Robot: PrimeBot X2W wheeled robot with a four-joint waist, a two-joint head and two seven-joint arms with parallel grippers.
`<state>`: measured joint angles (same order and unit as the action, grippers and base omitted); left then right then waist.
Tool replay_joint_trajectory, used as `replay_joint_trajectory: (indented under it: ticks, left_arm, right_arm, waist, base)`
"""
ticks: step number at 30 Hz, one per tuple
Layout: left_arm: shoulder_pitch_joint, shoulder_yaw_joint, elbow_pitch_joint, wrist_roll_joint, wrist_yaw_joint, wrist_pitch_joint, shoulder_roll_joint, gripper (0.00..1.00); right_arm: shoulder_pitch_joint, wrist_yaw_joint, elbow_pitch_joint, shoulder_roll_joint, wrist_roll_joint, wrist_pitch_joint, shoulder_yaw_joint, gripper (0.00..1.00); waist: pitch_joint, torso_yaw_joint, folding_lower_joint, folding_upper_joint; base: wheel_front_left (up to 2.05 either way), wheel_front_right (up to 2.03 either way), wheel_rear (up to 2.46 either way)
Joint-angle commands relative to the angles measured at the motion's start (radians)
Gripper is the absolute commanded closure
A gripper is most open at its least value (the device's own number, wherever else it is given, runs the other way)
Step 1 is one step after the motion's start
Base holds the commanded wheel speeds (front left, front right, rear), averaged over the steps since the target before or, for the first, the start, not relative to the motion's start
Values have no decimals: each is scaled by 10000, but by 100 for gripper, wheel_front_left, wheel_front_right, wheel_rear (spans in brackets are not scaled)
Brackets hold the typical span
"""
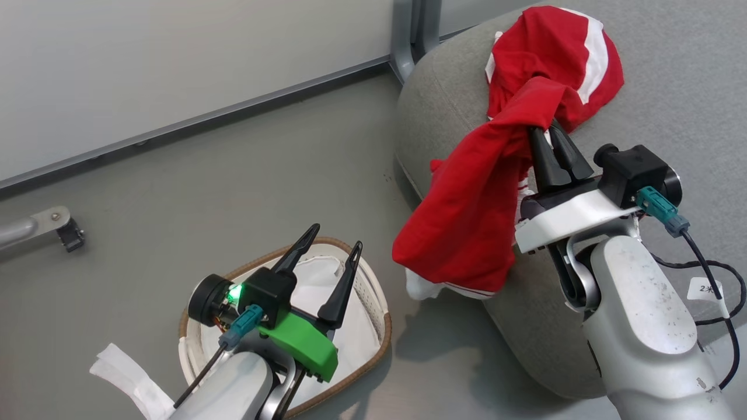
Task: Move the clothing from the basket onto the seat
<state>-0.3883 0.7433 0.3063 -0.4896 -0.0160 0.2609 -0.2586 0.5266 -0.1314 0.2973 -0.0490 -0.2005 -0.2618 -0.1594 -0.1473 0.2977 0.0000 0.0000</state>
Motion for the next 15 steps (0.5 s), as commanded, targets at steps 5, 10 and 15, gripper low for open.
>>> replay_joint_trajectory:
  ticks: [5,10,15]
  left_arm:
    - [-211,20,54,248,105,52,46,0]
    - [-365,106,22,414,199,56,128,0]
    - [-485,153,-19,522,296,49,233,0]
  right_arm:
    - [-64,13,-21,-54,178,-48,248,100]
    - [171,13,44,-103,-113,-48,399,100]
    - [821,13,292,-318,-485,-48,499,100]
  waist:
    - [-612,777,0,0]
    - [-919,778,0,0]
    - [-1240,442,0,0]
  base:
    - [0,0,0]
    - [0,0,0]
    - [0,0,0]
